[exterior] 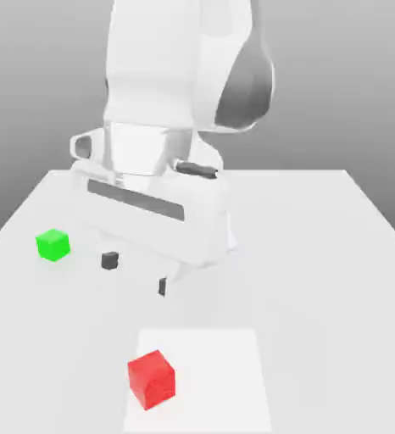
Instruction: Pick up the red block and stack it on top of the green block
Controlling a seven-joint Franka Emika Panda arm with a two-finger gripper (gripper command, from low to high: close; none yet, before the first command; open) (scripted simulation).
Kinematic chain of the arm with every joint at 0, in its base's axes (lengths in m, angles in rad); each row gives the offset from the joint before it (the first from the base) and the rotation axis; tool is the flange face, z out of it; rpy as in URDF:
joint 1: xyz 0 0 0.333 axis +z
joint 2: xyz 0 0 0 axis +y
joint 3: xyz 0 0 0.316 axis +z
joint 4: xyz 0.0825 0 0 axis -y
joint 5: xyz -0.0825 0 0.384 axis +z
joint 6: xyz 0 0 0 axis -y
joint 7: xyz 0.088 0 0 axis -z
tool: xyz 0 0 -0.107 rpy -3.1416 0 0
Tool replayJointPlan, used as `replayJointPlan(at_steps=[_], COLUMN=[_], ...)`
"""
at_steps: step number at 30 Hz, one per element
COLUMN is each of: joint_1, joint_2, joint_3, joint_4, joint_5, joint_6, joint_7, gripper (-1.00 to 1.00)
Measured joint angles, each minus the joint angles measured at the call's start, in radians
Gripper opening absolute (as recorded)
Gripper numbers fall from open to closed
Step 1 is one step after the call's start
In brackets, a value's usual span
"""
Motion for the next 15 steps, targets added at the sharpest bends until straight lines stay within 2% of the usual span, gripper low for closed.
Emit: replayJointPlan(at_steps=[5,10,11,15], joint_1=[-0.011,0.018,0.025,0.025], joint_2=[0.173,0.352,0.373,0.373], joint_3=[-0.006,-0.045,-0.052,-0.052], joint_4=[-0.052,-0.034,-0.031,-0.031], joint_5=[0.053,0.014,0.011,0.01], joint_6=[0.092,0.237,0.254,0.256], joint_7=[0.107,0.153,0.156,0.157], gripper=[0.0,0.0,-1.0,-1.0])
